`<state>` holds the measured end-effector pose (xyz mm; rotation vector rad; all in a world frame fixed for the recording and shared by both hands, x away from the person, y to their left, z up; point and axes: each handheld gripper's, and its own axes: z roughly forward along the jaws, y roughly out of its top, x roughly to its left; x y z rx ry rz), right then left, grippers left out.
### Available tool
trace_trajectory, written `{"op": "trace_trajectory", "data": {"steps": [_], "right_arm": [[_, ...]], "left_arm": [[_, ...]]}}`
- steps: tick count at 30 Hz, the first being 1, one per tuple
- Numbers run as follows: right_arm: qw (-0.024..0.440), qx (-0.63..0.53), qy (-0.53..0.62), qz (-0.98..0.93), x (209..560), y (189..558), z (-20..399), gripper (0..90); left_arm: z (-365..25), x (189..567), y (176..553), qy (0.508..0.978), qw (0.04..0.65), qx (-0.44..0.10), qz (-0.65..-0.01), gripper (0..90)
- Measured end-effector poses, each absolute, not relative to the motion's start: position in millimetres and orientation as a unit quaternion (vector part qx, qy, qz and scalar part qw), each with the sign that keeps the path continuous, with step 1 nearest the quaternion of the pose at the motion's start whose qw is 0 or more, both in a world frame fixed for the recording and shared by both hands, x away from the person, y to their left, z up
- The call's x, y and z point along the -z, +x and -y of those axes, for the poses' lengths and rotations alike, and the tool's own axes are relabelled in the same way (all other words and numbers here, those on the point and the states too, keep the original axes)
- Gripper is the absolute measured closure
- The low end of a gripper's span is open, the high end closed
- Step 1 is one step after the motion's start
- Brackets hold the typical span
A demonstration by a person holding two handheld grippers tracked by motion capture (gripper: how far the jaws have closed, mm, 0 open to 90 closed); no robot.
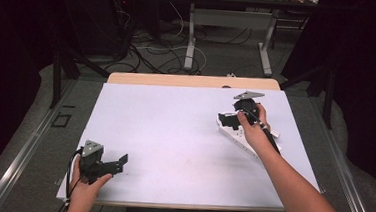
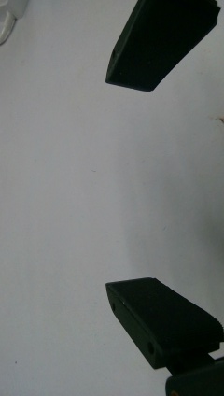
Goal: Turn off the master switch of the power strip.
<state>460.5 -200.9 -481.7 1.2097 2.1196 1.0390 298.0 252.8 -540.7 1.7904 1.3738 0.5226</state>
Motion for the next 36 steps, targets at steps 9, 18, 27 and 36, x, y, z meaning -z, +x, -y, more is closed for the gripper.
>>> {"op": "trace_trajectory", "data": {"steps": [9, 18, 27, 36], "right_arm": [[0.247, -0.384, 0.430, -0.779, 476, 453, 201, 0.0], [0.245, -0.386, 0.419, -0.785, 473, 442, 205, 0.0], [0.243, -0.388, 0.397, -0.796, 470, 423, 208, 0.0], [0.230, -0.402, 0.390, -0.796, 472, 403, 215, 0.0]], "left_arm": [[-253, 541, 298, 0.708, 0.401, -0.206, -0.543, 2.7], [-252, 540, 297, 0.706, 0.405, -0.206, -0.543, 2.7], [-253, 539, 296, 0.706, 0.407, -0.205, -0.543, 2.7], [-252, 540, 296, 0.706, 0.406, -0.205, -0.542, 2.7]]}}
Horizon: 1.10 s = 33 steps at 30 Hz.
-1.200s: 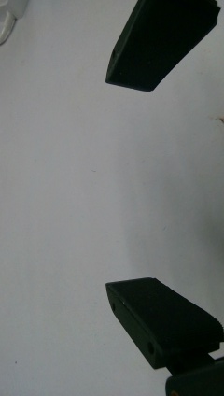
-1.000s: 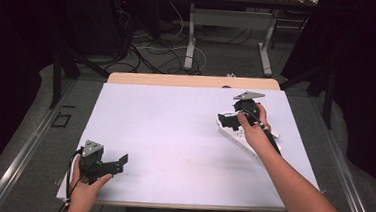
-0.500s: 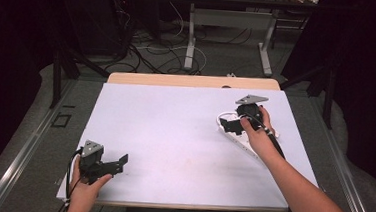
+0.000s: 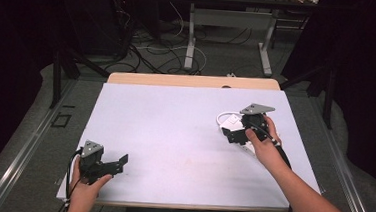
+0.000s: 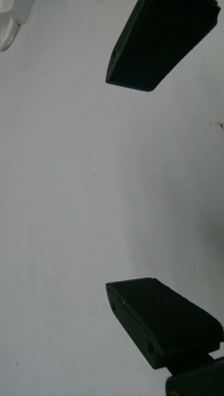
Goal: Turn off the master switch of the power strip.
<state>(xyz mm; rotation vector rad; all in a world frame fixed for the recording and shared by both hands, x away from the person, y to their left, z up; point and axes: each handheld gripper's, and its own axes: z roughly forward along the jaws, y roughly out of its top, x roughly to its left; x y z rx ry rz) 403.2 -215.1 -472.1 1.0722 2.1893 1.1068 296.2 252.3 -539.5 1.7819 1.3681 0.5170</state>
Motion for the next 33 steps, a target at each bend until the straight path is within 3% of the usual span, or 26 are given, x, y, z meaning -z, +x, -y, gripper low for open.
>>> {"op": "trace_trajectory", "data": {"steps": [20, 33], "right_arm": [[0.231, -0.413, 0.378, -0.796, 484, 357, 234, 0.0], [0.231, -0.430, 0.398, -0.777, 512, 327, 257, 0.0]], "left_arm": [[-252, 540, 296, 0.705, 0.408, -0.207, -0.542, 2.7], [-252, 541, 295, 0.703, 0.408, -0.210, -0.544, 2.7]]}}
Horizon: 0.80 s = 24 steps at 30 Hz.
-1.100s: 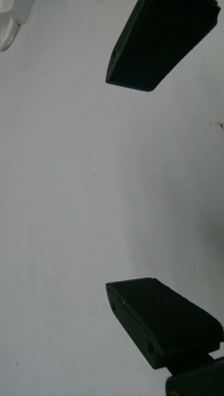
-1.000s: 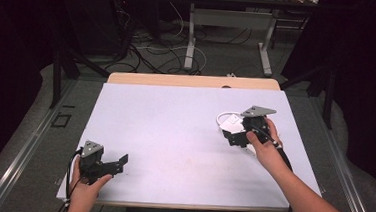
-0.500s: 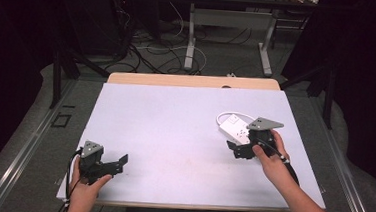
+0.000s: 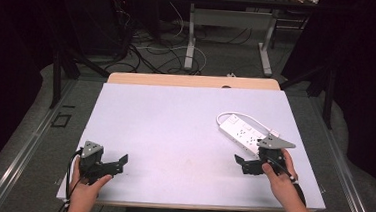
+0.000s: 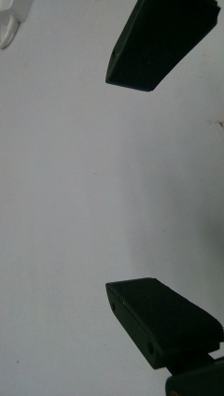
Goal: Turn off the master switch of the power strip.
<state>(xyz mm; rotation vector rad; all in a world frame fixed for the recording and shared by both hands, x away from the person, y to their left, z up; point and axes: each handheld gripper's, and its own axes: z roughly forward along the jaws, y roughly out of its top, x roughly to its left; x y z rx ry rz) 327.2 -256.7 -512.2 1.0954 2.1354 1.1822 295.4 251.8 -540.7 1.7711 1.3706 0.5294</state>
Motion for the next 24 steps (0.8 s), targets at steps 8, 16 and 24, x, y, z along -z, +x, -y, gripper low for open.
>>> {"op": "trace_trajectory", "data": {"steps": [8, 16, 24], "right_arm": [[0.238, -0.424, 0.413, -0.770, 527, 315, 274, 0.0], [0.242, -0.428, 0.433, -0.756, 539, 304, 291, 0.0], [0.247, -0.425, 0.455, -0.743, 548, 300, 304, 0.0]], "left_arm": [[-252, 541, 295, 0.703, 0.408, -0.210, -0.544, 2.7], [-251, 541, 295, 0.705, 0.406, -0.208, -0.543, 2.7], [-251, 541, 295, 0.706, 0.405, -0.208, -0.543, 2.7]]}}
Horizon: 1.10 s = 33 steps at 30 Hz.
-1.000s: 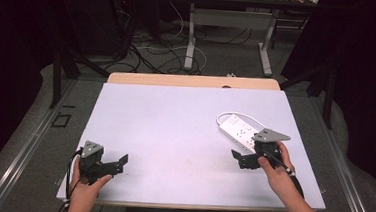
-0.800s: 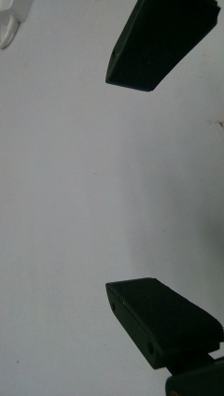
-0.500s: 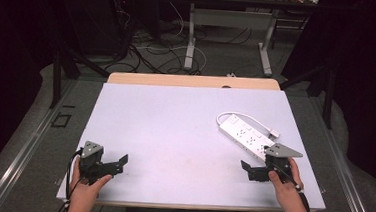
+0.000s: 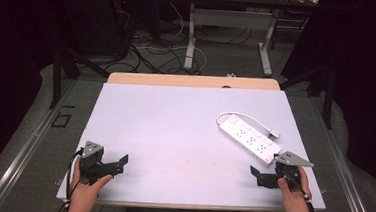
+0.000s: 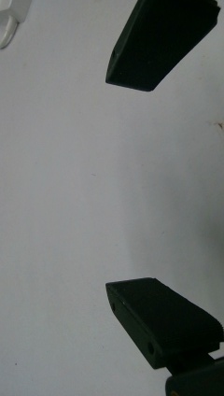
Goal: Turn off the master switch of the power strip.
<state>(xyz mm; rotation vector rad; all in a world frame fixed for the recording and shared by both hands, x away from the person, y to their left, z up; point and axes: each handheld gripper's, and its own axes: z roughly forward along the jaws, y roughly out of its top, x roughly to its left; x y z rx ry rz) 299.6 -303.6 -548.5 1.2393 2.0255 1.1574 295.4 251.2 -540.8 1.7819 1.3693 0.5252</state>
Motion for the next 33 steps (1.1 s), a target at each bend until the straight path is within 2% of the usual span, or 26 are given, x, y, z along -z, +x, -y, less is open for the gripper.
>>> {"op": "trace_trajectory", "data": {"steps": [5, 14, 33], "right_arm": [[0.255, -0.420, 0.460, -0.739, 554, 299, 311, 0.0], [0.232, -0.425, 0.488, -0.726, 564, 299, 322, 0.0], [0.240, -0.420, 0.491, -0.724, 564, 297, 326, 0.0]], "left_arm": [[-251, 541, 296, 0.705, 0.406, -0.207, -0.544, 2.7], [-252, 541, 296, 0.705, 0.407, -0.209, -0.541, 2.7], [-252, 541, 296, 0.706, 0.407, -0.210, -0.540, 2.7]]}}
